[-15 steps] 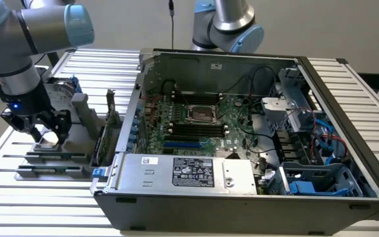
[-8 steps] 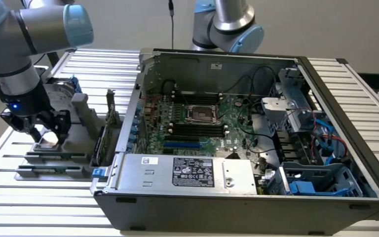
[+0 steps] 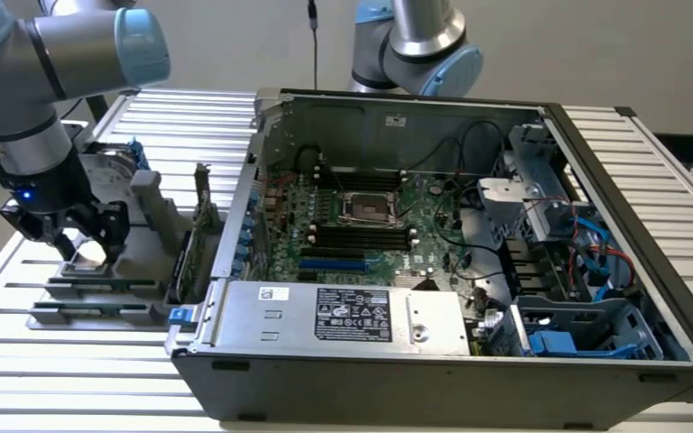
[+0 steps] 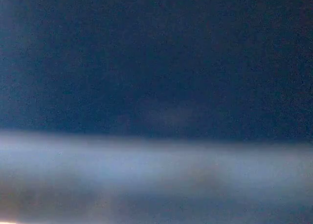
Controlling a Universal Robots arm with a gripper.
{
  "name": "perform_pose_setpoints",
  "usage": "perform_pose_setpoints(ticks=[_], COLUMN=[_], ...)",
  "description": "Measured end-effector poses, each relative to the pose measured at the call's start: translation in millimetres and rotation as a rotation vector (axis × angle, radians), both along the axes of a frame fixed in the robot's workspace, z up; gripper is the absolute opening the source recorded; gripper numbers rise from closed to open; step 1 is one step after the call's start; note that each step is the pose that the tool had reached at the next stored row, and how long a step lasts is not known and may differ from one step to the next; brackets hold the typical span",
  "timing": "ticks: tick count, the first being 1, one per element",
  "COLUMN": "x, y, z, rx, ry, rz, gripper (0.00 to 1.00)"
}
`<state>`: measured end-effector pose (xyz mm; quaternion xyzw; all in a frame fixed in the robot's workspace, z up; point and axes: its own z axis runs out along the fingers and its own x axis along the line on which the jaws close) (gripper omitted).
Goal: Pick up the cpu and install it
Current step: 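Pick up the cpu and move it towards the insertion slot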
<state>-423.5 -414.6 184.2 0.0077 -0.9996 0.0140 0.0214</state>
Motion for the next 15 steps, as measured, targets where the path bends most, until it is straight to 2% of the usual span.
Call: perform_pose_setpoints(ticks=[6,8,9,15], x=[0.0,-0.1,-0.1,0.0], y=[-0.6,-0.8,-0.9,-1.0], z=[0.0,0.1,0.2,0.1], rx=[0.0064,0.009,0.0105,0.019], ry=[-0.0018,-0.0016,-0.0016,-0.0023], rz=[0.0,0.0,0.0,0.0], gripper=[0.65,0.64,0.57,0.55])
